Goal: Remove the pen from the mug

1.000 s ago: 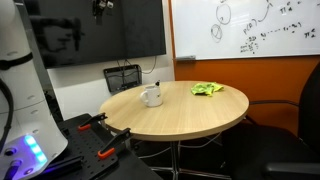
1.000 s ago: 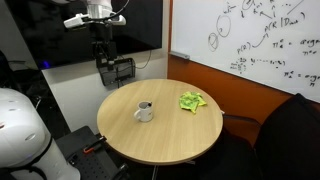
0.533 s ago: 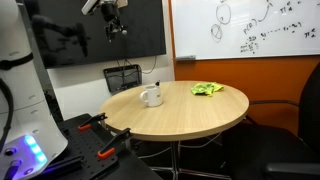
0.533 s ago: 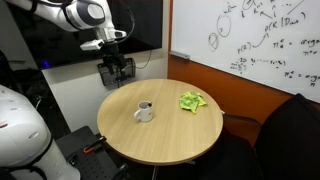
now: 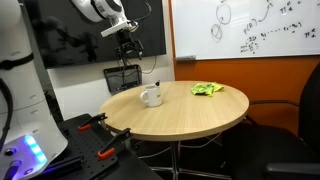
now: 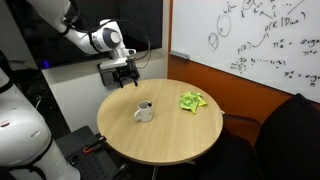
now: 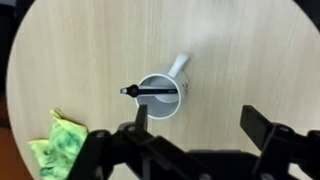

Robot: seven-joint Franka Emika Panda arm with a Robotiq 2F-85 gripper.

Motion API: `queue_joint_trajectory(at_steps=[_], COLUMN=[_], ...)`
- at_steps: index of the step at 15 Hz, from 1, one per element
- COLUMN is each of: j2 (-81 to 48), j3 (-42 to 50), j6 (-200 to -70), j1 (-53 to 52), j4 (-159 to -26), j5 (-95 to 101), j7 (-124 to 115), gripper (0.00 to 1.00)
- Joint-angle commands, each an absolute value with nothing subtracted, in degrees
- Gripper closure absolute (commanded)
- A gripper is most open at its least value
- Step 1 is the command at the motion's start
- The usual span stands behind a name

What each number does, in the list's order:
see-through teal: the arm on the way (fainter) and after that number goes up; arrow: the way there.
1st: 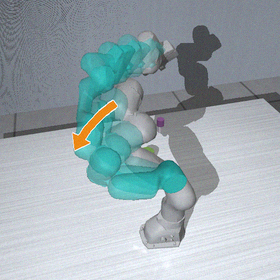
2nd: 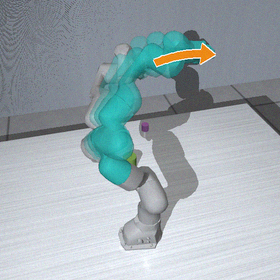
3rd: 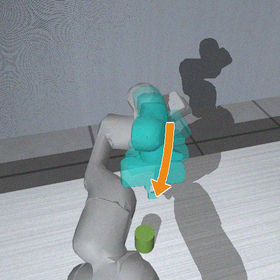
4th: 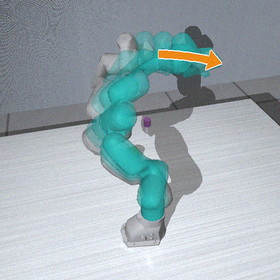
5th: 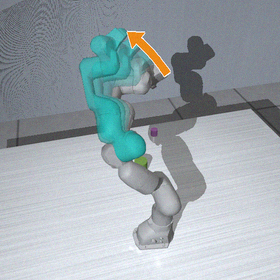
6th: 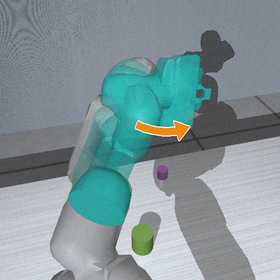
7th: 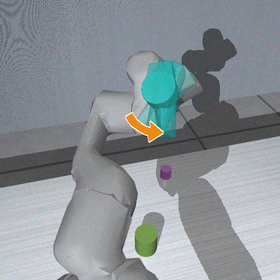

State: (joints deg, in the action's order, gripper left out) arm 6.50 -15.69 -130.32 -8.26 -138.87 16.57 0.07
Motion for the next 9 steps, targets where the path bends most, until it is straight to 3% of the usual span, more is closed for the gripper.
queue_joint_trajectory(at_steps=[1, 5, 9], j2=[5.27, 4.35, 0.67], j3=[-14.2, -14.16, -12.49], j6=[-130.16, -130.16, -129.83], j1=[-9.48, -9.76, -10.0], j4=[-138.13, -137.13, -135.7], j5=[17.37, 17.69, 10.98], j7=[1.43, 3.0, 21.28], gripper=[0.0, 0.0, 0.0])
